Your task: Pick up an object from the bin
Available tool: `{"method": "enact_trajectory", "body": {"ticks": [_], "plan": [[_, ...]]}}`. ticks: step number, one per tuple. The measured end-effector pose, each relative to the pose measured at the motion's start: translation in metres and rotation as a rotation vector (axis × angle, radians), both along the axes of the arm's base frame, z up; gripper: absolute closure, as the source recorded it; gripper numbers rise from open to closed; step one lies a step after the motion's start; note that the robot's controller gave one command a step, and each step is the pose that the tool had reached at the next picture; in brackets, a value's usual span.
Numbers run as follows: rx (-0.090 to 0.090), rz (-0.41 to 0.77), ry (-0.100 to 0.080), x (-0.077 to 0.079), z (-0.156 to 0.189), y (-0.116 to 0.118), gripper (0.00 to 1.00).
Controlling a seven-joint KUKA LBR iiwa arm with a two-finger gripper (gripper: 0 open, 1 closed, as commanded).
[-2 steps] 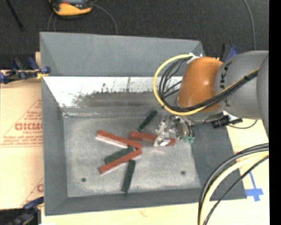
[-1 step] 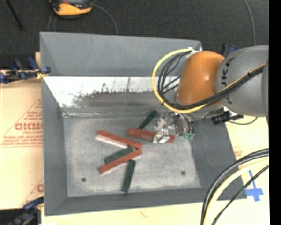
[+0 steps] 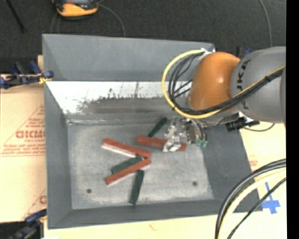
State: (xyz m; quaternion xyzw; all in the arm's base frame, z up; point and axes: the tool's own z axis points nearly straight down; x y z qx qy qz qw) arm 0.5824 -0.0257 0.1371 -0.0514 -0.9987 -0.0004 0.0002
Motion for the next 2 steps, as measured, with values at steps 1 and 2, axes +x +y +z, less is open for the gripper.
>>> {"method": "enact_trajectory", "body": {"ticks": [1, 2], "plan": [[-0.002, 0.007, -0.008, -0.024, 0.036, -0.011, 1.0], [-0.002, 0.022, 0.003, -0.023, 0.072, -0.009, 1.0]]}}
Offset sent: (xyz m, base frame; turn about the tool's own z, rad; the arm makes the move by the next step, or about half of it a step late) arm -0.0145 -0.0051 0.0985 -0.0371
